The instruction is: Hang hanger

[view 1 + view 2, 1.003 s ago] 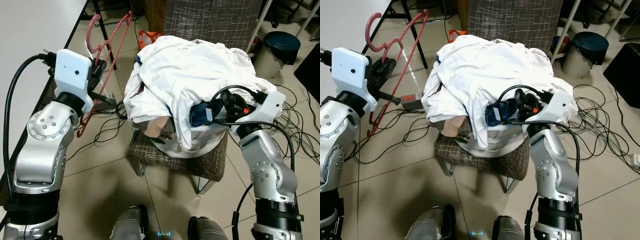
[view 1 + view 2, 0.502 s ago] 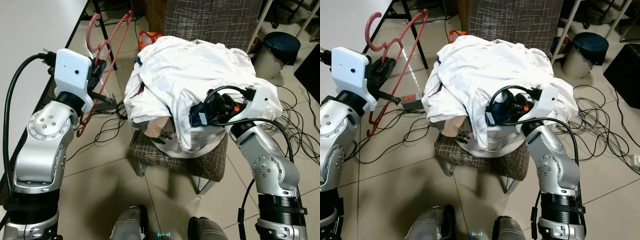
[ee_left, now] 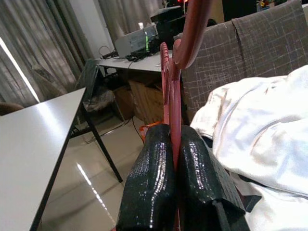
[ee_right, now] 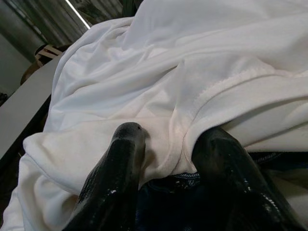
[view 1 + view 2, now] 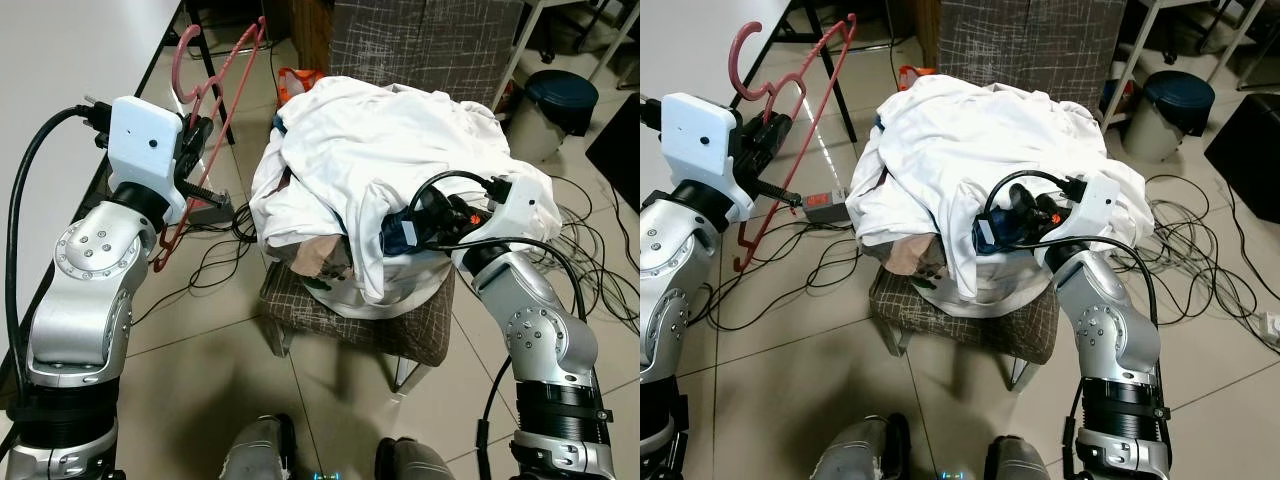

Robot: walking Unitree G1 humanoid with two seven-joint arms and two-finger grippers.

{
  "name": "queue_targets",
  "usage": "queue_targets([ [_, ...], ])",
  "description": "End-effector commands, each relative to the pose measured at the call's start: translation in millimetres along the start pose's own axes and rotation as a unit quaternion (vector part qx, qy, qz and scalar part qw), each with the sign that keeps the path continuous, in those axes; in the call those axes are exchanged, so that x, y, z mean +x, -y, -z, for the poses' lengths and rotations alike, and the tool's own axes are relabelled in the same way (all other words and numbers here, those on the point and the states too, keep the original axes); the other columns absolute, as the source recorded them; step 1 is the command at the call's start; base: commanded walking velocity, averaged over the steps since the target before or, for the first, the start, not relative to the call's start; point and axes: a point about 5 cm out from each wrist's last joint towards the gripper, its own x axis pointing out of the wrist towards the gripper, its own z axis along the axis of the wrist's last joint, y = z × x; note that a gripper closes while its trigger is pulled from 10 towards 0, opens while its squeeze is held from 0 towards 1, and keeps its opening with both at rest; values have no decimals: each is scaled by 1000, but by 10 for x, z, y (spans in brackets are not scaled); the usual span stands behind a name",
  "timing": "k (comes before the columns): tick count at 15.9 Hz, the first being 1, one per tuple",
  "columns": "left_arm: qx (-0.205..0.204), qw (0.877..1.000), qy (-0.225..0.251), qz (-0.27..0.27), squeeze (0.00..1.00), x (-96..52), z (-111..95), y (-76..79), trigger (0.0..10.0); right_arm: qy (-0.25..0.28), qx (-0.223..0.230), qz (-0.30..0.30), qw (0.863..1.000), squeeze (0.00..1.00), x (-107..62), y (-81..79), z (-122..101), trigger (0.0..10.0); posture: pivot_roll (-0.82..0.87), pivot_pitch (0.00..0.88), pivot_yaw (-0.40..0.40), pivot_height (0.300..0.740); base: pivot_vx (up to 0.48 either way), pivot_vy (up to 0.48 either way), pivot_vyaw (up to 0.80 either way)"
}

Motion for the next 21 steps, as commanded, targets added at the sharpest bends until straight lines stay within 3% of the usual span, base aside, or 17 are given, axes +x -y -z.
queue_targets([
  [1, 2, 1000, -1, 0, 0, 16, 7, -18, 10000, -4, -1, 4, 1000, 0, 26, 28, -14, 10000, 21, 107, 65, 740, 0, 0, 0],
  [3, 3, 1000, 0, 0, 0, 28, 2, -27, 10000, -10, -5, -24, 1000, 0, 89, -33, -42, 10000, 19, 110, 67, 740, 0, 0, 0],
  [4, 2, 1000, 1, -1, 0, 34, 1, -25, 10000, -20, -7, -41, 999, 0, 122, -80, -34, 9098, 20, 112, 65, 740, 0, 0, 0],
  [5, 2, 1000, 1, -1, 0, 31, 3, -21, 10000, -27, -9, -49, 998, 0, 143, -106, -21, 4353, 21, 112, 64, 740, 0, 0, 0],
  [6, 2, 1000, 0, -2, 0, 25, 7, -23, 10000, -30, -11, -50, 998, 0, 154, -119, -11, 1451, 20, 112, 61, 740, 0, 0, 0],
  [7, 2, 1000, 0, -3, 0, 20, 10, -29, 10000, -30, -10, -52, 998, 0, 164, -130, -7, 627, 22, 115, 59, 740, 0, 0, 0],
  [9, 3, 1000, 0, -4, 0, 19, 13, -37, 10000, -29, -8, -55, 998, 0, 181, -140, -12, 0, 21, 116, 59, 740, 0, 0, 0],
  [16, 2, 1000, 0, -4, 0, 19, 14, -34, 10000, 0, -27, -44, 999, 0, 163, -145, -103, 0, 17, 117, 61, 740, 0, 0, 0],
  [21, 3, 1000, -1, -3, 0, 20, 14, -28, 10000, 45, -58, -62, 995, 0, 91, -376, -366, 0, 14, 120, 63, 740, 0, 0, 0],
])
